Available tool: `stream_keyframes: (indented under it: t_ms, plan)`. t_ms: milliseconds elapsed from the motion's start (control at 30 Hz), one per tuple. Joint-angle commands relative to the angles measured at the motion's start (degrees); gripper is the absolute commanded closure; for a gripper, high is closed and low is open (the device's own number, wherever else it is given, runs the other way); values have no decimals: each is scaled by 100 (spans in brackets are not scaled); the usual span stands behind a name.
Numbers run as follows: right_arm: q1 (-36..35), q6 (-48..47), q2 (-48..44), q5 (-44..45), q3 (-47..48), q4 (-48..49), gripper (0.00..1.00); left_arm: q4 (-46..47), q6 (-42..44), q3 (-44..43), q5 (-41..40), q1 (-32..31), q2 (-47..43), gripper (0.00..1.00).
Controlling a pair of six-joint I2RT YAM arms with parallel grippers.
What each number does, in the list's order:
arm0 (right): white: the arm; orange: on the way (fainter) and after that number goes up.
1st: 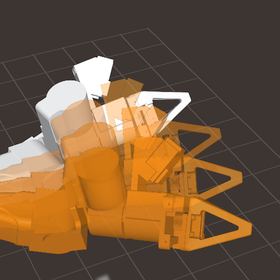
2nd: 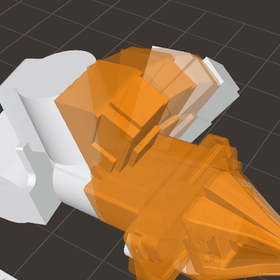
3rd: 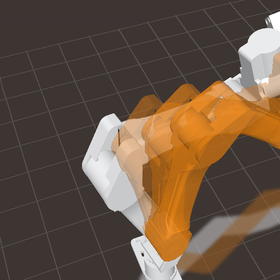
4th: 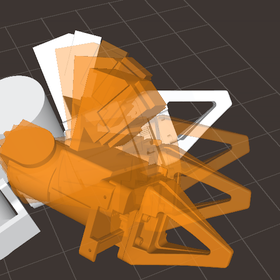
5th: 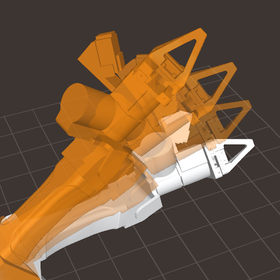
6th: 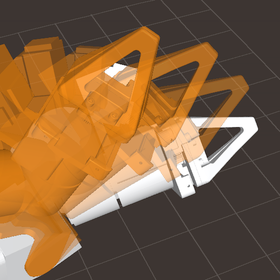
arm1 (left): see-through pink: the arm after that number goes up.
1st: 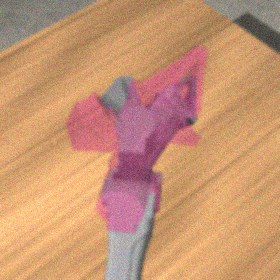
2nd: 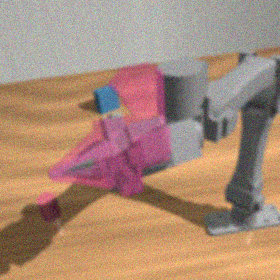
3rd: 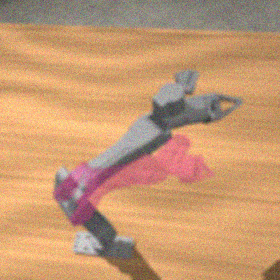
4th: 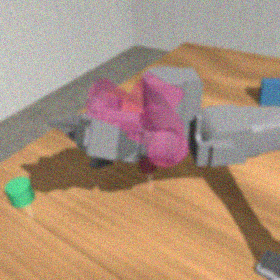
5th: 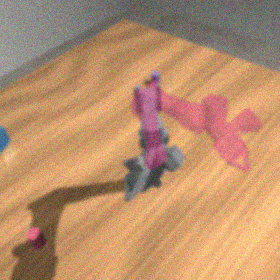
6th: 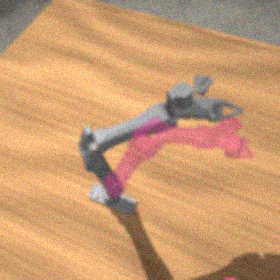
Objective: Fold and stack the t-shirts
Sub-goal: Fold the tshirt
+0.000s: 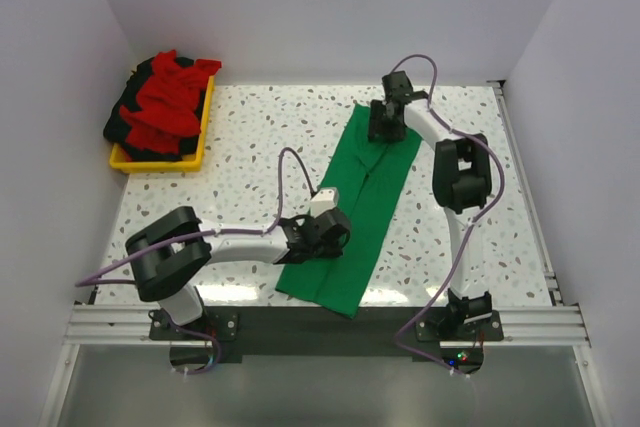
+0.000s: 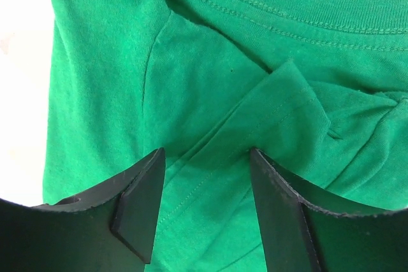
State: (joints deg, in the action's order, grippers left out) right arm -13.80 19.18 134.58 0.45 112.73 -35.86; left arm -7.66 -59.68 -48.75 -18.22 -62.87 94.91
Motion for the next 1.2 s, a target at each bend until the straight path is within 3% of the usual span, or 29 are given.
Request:
stream_keyframes:
  t_ms: [0, 300, 600, 867, 1167]
  plan:
    - [27, -160, -563, 333, 92, -431, 40, -174, 202, -205, -120, -15, -367, 78]
    - [-254, -55, -1373, 764, -796, -80, 42, -359, 369, -65, -270, 231, -991, 75]
    - [-869, -63, -1040, 1167, -769, -150, 43, -342, 501, 427, -103, 942, -1607, 75]
    - [-1283, 7, -908, 1589, -990, 0, 44, -420, 607, 604, -103, 1084, -1792, 75]
    - [-1362, 121, -697, 1950, -875, -123, 59, -377, 607, 656, -77, 1093, -1792, 75]
